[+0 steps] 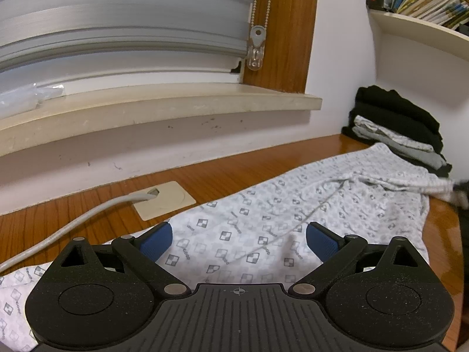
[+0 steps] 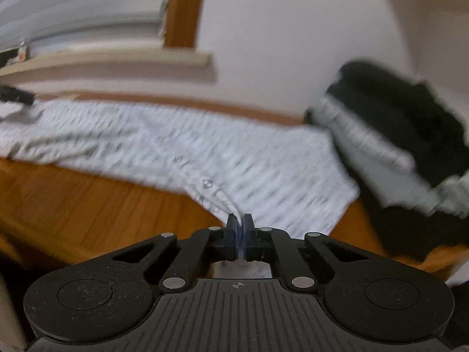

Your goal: Fold clothes

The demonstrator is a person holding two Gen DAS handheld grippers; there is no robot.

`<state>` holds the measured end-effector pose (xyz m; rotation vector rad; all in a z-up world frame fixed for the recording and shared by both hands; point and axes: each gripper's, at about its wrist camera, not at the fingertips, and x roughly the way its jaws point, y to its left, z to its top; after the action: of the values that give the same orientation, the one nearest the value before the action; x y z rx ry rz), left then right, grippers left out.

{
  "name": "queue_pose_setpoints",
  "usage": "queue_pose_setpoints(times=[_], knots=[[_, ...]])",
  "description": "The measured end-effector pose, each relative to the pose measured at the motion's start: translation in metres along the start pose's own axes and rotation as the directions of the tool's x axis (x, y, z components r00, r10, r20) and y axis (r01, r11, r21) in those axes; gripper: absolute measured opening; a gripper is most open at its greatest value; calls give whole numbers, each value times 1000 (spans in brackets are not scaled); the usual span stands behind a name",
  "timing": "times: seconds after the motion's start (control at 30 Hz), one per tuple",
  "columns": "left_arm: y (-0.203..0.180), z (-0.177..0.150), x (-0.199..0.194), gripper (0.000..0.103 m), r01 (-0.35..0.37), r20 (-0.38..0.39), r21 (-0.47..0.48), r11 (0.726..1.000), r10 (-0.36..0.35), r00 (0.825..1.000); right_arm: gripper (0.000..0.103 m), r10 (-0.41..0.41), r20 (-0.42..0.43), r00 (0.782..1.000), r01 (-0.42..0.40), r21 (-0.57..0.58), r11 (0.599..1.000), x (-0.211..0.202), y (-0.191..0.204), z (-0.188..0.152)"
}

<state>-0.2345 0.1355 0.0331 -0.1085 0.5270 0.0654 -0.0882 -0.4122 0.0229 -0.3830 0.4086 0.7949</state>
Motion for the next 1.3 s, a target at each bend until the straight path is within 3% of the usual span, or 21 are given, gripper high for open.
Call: queue_pose_setpoints(times=[0.07, 0.2, 0.33, 0.4, 0.47, 0.53, 0.73, 0.87, 1.1, 1.2, 1.27, 1.3], knots=[[-7, 3, 5, 99, -17, -26, 53, 998, 18, 999, 5, -34, 34, 999, 34, -1, 999, -5, -7, 10], [-22, 18, 24, 99, 17, -84, 160, 987, -3, 996, 4, -87, 69, 994, 89, -29, 996, -5, -18, 23], [-28, 31, 49, 96, 68, -136, 178, 982, -44, 990, 4, -122, 82, 989, 125, -33, 992, 0, -28, 28], [-29, 36, 61, 90, 86, -149, 189, 978, -58, 987, 4, -135, 87, 987, 138, -29, 990, 3, -34, 28], [-29, 38, 71, 76, 89, -175, 203, 975, -53, 983, 4, -135, 82, 987, 138, -26, 990, 7, -38, 29], [-31, 34, 77, 72, 102, -201, 234, 967, -54, 978, 4, -134, 85, 987, 136, -27, 990, 9, -40, 31], [-26, 30, 61, 77, 176, -179, 209, 962, -139, 974, 4, -143, 112, 983, 150, -52, 987, 7, -40, 44], [-33, 22, 65, 79, 148, -223, 282, 948, -85, 971, 4, -149, 126, 981, 158, -62, 985, 12, -41, 56], [-34, 16, 61, 79, 131, -182, 295, 947, -79, 980, 4, -172, 151, 974, 184, -72, 980, 23, -43, 77], [-30, 17, 60, 62, 134, -178, 261, 956, -89, 980, 4, -180, 166, 970, 195, -81, 977, 27, -43, 87], [-26, 20, 58, 26, 150, -174, 224, 963, -112, 978, 4, -185, 176, 967, 203, -86, 975, 27, -44, 92], [-24, 22, 57, 19, 164, -170, 198, 966, -131, 977, 4, -188, 179, 966, 206, -91, 974, 27, -44, 94]])
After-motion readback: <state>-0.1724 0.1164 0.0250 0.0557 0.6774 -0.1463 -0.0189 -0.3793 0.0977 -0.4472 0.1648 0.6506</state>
